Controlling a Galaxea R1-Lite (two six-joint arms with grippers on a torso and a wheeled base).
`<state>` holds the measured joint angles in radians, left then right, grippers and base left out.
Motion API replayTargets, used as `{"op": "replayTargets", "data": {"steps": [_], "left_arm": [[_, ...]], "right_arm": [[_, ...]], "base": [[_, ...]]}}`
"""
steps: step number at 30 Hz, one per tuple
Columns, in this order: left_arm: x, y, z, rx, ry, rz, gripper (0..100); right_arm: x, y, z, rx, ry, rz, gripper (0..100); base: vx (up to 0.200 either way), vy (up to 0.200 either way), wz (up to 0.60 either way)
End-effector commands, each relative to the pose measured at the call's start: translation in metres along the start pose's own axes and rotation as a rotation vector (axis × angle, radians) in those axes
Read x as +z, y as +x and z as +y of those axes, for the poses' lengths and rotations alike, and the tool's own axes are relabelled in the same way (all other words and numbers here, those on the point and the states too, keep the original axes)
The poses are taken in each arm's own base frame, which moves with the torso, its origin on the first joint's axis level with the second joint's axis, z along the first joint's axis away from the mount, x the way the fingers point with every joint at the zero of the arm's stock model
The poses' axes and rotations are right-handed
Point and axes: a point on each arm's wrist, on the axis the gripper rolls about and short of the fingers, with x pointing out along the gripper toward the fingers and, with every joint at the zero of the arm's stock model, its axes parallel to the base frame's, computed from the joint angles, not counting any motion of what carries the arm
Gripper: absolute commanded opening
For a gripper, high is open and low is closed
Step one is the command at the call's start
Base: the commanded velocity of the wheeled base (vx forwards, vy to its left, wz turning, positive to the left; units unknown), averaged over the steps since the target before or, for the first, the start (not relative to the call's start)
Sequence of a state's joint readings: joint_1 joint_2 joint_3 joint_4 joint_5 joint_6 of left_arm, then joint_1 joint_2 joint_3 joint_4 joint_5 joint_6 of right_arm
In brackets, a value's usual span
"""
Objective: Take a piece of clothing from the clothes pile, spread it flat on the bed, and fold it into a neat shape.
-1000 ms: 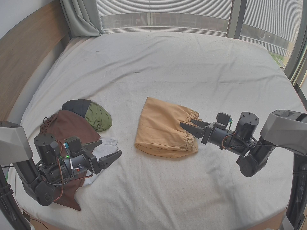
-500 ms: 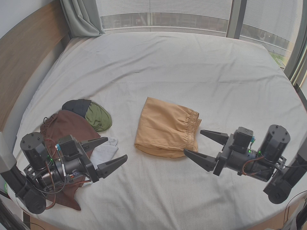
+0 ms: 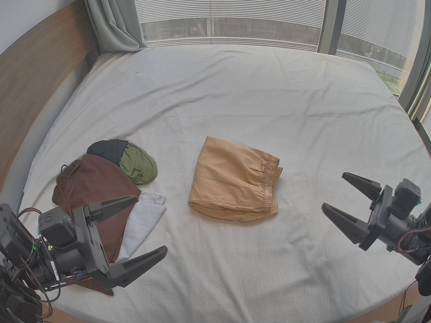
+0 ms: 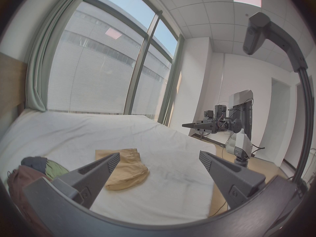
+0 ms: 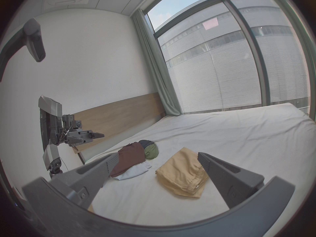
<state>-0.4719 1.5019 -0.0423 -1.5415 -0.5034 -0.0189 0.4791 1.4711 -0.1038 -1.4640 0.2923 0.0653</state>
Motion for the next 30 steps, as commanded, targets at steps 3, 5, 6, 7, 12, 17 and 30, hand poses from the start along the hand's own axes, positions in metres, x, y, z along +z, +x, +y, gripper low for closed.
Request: {"op": "replayTargets", "data": {"steps": [3,5,6,7,12,17,30], "left_arm": [[0.013,-0.02,-0.012,0.034,0.091,-0.069,100],[0.014,-0.022,-0.012,0.047,0.111,-0.073,100],[0.016,-0.024,-0.013,0.06,0.121,-0.081,100],[0.018,-0.025,-0.014,0.068,0.125,-0.089,100],[0.024,-0.035,-0.017,0.131,0.134,-0.115,100],[0.027,-0.046,-0.022,0.168,0.129,-0.107,100],[0.014,-0.1,-0.043,0.349,0.091,0.025,100]], "right_arm": [[0.016,-0.04,0.002,-0.067,-0.044,-0.097,100],[0.016,-0.046,0.004,-0.071,-0.047,-0.104,100],[0.017,-0.051,0.005,-0.079,-0.051,-0.113,100],[0.018,-0.055,0.006,-0.087,-0.057,-0.116,100],[0.022,-0.076,0.007,-0.153,-0.151,-0.108,100],[0.024,-0.094,0.011,-0.193,-0.188,-0.108,100],[0.005,-0.148,0.038,-0.247,-0.194,-0.05,100]], "base": [[0.0,0.0,0.0],[0.0,0.0,0.0],[0.0,0.0,0.0],[0.0,0.0,0.0],[0.0,0.0,0.0],[0.0,0.0,0.0],[0.0,0.0,0.0]]}}
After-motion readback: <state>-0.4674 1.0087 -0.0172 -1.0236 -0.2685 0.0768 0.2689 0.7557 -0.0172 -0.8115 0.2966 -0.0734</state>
